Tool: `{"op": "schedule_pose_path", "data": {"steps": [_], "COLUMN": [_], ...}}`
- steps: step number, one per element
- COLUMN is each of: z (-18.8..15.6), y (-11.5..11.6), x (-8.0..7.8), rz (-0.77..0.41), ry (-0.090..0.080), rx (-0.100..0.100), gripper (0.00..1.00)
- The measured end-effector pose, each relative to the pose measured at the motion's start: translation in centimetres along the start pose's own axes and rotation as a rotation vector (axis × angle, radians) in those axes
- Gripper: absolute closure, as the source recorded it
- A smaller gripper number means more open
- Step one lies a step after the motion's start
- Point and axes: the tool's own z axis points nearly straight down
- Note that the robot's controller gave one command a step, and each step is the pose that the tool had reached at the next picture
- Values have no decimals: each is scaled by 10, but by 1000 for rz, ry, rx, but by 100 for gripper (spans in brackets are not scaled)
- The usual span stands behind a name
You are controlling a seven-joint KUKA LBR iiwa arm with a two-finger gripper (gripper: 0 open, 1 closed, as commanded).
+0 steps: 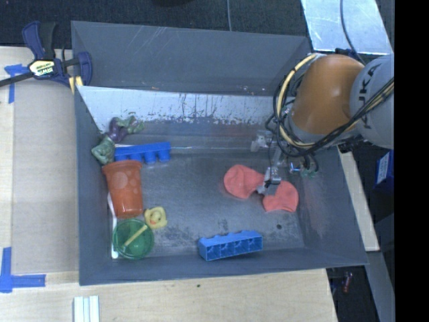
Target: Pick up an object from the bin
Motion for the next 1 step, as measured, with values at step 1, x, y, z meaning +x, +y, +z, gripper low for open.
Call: {"op": "schedule_pose_path", "data": {"steps": [1], "z": [36], "y": [-20], "x": [46], "rz": [11], "ry": [-2], "rx": [2], "gripper": [100]}}
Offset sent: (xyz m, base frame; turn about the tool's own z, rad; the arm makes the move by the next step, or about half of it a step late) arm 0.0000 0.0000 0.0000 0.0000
